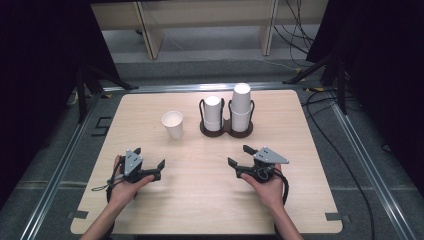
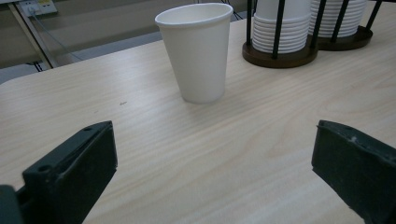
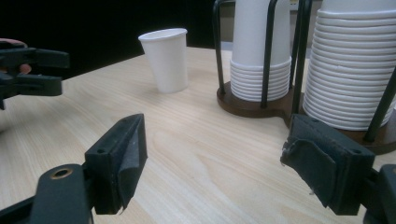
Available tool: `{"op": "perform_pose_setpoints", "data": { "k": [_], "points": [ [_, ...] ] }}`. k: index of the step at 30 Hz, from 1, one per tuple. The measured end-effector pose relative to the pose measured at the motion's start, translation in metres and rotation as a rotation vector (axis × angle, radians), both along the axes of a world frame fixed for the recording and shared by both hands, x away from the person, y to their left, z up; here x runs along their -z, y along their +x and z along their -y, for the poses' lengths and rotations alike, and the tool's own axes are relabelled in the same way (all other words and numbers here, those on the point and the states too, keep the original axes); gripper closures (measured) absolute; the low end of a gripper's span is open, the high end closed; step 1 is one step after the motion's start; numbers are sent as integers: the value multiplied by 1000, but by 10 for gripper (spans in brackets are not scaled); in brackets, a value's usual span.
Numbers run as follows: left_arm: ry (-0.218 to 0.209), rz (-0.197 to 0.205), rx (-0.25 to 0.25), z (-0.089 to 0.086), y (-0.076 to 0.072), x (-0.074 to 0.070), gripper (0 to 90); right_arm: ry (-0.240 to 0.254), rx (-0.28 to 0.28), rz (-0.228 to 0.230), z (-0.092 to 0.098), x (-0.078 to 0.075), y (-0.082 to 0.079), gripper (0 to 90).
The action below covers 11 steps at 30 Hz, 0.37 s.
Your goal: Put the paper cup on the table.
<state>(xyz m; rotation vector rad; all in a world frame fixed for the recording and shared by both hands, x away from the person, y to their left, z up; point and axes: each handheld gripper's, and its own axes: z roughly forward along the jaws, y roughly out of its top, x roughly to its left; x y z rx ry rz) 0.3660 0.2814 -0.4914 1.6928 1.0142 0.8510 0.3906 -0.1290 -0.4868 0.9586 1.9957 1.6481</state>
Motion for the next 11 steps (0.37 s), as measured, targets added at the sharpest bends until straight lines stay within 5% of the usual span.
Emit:
{"op": "perform_pose_setpoints", "data": {
  "k": [11],
  "points": [
    [-38,29,-40,-5,-17,5,3,-3,1,5,4,2,3,204]
  ]
}}
